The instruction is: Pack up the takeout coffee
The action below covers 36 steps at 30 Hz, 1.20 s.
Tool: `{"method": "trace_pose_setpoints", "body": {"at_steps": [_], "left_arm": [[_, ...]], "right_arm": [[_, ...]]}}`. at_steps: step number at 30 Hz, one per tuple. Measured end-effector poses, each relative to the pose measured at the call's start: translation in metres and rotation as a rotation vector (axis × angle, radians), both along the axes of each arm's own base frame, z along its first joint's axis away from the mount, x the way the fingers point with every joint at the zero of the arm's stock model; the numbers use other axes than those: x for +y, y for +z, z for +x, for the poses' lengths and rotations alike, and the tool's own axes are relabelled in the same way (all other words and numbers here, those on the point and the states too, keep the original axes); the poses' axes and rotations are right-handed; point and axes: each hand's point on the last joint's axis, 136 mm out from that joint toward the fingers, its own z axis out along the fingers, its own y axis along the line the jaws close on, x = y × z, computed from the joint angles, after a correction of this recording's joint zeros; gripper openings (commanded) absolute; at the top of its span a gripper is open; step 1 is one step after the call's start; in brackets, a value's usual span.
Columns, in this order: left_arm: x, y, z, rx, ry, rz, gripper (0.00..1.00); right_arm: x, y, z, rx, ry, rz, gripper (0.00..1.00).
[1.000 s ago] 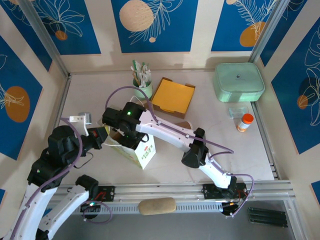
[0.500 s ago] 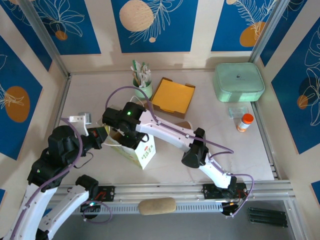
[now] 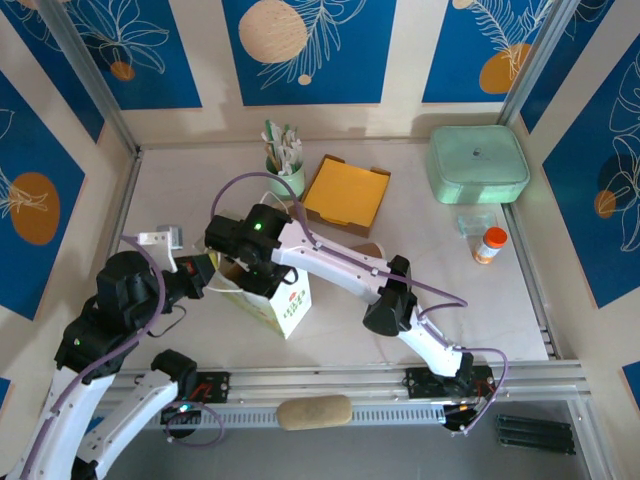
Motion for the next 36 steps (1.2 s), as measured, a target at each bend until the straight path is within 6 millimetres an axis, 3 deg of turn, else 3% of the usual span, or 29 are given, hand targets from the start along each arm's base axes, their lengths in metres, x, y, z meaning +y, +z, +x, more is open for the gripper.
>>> {"method": "trace_pose_setpoints", "body": {"at_steps": [36], "left_arm": [[-0.0003, -0.0003, 0.0005, 0.002, 0.0, 0.001, 0.0]], "right_arm": [[-0.0059, -0.0083, 0.002, 0.006, -0.007, -0.034, 0.49]]}}
